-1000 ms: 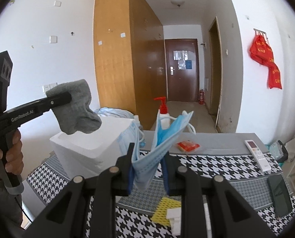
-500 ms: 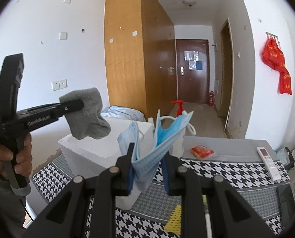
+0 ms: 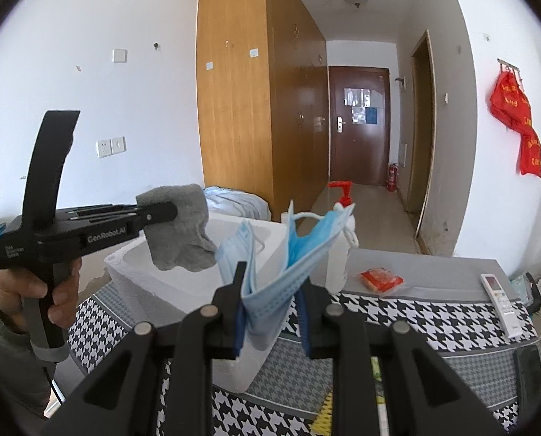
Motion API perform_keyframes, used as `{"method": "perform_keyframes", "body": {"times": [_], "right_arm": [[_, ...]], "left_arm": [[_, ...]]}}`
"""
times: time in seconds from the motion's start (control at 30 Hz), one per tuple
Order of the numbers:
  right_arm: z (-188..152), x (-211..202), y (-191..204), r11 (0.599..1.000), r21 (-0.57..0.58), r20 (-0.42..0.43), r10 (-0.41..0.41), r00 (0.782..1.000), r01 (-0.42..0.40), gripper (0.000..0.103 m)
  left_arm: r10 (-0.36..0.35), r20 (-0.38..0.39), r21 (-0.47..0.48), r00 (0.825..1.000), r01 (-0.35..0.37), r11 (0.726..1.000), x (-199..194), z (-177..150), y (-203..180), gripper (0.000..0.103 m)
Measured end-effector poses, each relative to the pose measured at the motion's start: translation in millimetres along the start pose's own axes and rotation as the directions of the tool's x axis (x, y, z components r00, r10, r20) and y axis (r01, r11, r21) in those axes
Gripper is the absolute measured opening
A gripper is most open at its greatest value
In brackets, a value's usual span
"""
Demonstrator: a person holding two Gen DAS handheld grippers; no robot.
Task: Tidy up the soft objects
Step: 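Open the left tool to drop the grey sock into the foam box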
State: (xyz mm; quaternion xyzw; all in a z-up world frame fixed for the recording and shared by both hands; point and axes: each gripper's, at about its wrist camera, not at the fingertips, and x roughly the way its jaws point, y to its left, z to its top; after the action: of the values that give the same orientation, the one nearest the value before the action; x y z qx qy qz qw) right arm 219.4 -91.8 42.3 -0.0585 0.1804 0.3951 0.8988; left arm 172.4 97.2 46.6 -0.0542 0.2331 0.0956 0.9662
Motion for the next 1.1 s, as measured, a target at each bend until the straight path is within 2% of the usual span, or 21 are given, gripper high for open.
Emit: {"method": "perform_keyframes", "body": {"times": [0.13, 0.23, 0.27, 0.3, 0.37, 0.43, 0.5, 0.6, 1.1], "right_arm": [[1.2, 2.0, 1.1, 1.000, -0.003, -0.007, -0.004, 1.000, 0.004, 0.027], [2.0, 2.7, 2.8, 1.000, -0.005, -0.010, -0.010, 1.000, 0.009, 0.027], [2.3, 3.2, 3.2, 1.000, -0.006, -0.011, -0.011, 1.000, 0.011, 0.027], [2.5, 3.3, 4.1, 1.000, -0.008, -0.012, -0.012, 1.000, 0.012, 0.027], [3.3, 4.8, 4.4, 1.000, -0.008, -0.014, -0.014, 1.000, 0.014, 0.027], [3.8, 4.9, 5.6, 1.000, -0.011, -0.015, -0.015, 1.000, 0.015, 0.027], [4.4, 5.0, 6.5, 1.000, -0.012, -0.013, -0.016, 1.000, 0.016, 0.027], [5.1, 6.5, 7.8, 1.000, -0.013, -0.013, -0.017, 1.000, 0.016, 0.027], [15.5, 24.9, 23.4, 0.999, -0.046, -0.028, 0.013, 1.000, -0.014, 0.028]], "left_arm": [[-0.004, -0.021, 0.004, 1.000, 0.004, 1.000, 6.2, -1.0, 1.5, 0.009], [-0.004, -0.030, 0.006, 1.000, 0.004, 1.000, 8.4, -1.7, 4.6, 0.013], [-0.009, -0.032, 0.005, 0.999, 0.009, 1.000, 8.2, -1.9, 5.8, 0.021], [-0.011, -0.031, 0.005, 0.999, 0.011, 1.000, 8.2, -1.7, 5.7, 0.036], [-0.013, -0.020, -0.002, 1.000, 0.013, 1.000, 5.5, -1.9, 8.2, 0.055], [-0.006, -0.001, -0.014, 1.000, 0.006, 1.000, 1.3, -1.6, 10.7, 0.069], [0.009, 0.020, -0.029, 1.000, -0.009, 1.000, -3.2, -2.3, 13.8, 0.089], [0.028, 0.054, -0.053, 0.998, -0.025, 0.998, -10.3, -3.3, 19.1, 0.099], [0.107, 0.105, -0.091, 0.989, -0.098, 0.991, -35.1, -9.7, 45.8, 0.102]]}}
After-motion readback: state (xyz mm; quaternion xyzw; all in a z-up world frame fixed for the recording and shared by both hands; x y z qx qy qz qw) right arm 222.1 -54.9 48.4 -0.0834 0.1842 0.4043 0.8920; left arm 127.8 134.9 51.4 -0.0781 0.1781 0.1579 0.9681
